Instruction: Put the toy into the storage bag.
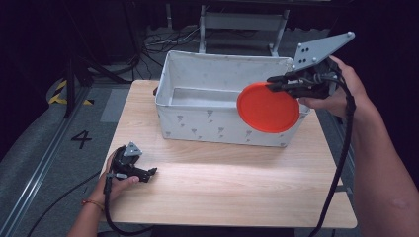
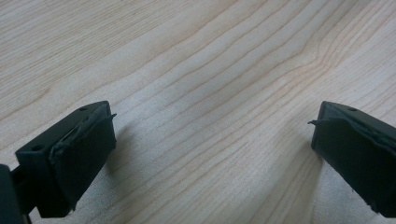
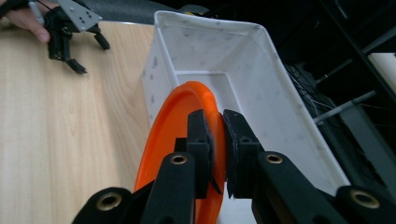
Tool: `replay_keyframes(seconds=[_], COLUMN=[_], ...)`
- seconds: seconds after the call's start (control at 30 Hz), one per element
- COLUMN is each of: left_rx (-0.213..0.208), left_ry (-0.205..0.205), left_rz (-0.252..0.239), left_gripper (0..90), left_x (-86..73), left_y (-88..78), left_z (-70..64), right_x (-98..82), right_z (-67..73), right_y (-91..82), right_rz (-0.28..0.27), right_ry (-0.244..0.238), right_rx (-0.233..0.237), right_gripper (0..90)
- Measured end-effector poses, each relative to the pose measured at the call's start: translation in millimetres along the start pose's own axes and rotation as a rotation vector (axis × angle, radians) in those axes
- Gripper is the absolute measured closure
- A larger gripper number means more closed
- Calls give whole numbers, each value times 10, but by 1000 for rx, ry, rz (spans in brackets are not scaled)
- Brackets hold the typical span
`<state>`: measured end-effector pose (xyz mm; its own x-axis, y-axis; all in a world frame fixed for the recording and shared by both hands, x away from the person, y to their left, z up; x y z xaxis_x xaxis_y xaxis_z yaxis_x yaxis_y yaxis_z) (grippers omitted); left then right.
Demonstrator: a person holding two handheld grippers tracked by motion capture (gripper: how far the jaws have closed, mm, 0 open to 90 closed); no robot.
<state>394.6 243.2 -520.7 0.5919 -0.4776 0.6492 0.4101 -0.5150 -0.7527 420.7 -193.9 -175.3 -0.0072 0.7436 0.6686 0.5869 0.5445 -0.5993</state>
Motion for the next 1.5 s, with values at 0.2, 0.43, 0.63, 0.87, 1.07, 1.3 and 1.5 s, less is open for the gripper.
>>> replay_keyframes(seconds=[0.2,0.43,0.63,0.87,1.07,1.3,1.5], left_rx=[1,-1,-1,-1,-4,-5,-5], left_ry=[2,-3,1,5,7,6,7], left_rz=[-1,-5,-3,2,1,4,0], left_gripper=[1,1,2,2,2,2,2], left_x=[0,1,1,1,0,-1,-1], left_y=[0,3,1,-3,-5,-7,-3], left_z=[2,-1,2,5,8,6,7], right_x=[107,137,129,72,-76,-207,-335], right_z=[-206,-418,-583,-721,-761,-671,-577], right_y=[111,282,492,803,1081,1357,1535], right_rz=[8,23,23,23,56,91,145], right_ry=[6,29,49,72,91,89,75], right_rx=[-13,-35,-46,-46,-39,14,64], right_gripper=[819,819,819,819,819,818,818])
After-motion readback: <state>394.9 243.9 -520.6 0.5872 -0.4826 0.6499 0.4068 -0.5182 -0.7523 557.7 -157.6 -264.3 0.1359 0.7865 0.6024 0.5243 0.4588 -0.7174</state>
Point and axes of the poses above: each handheld gripper's, and its own axes: y roughly forward along the jaws, x roughly out of its top, z roughly to its left, the point moved 3 cm from there along y, roughly forward along the jaws, and after that the axes turned 6 degrees about -x, right-handed, at the moved point
